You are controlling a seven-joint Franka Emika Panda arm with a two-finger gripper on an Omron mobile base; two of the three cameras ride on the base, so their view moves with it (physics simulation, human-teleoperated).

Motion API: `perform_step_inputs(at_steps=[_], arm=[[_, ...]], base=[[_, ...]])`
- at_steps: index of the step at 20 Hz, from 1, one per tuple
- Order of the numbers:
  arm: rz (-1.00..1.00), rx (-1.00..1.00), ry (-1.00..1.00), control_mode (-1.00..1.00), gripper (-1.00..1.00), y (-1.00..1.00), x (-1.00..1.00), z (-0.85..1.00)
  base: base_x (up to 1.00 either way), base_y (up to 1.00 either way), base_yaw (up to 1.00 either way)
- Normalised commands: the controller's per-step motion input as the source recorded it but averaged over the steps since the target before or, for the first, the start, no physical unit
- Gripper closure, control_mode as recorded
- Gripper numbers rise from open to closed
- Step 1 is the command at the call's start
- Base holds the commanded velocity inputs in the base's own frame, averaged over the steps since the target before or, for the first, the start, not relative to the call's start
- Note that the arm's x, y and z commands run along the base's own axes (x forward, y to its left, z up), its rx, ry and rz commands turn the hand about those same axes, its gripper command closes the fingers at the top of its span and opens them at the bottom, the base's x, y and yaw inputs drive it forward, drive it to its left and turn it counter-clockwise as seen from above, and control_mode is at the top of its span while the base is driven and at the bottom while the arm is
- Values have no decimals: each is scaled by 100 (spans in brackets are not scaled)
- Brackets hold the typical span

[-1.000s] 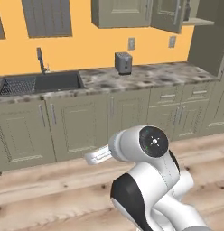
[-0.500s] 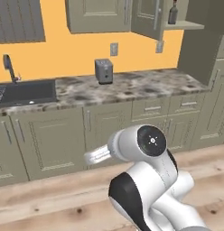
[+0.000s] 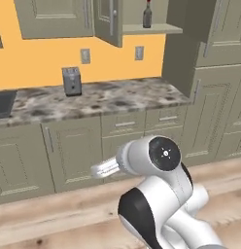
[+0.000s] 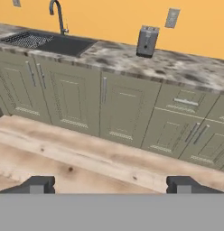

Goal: Open the cabinet directly in front. Then move the liquor and the mug to the dining counter with the jar on it.

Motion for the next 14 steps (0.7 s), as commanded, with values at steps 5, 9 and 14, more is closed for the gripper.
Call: perform_step_inputs(at_steps=[5, 9, 14], arm=[[0, 0, 0, 100, -100, 0, 0, 0], [0, 0, 0, 100, -100, 0, 0, 0], [0, 0, 0, 100, -100, 0, 0, 0]], base=[[100, -100, 0], [100, -100, 1], [97, -92, 8]])
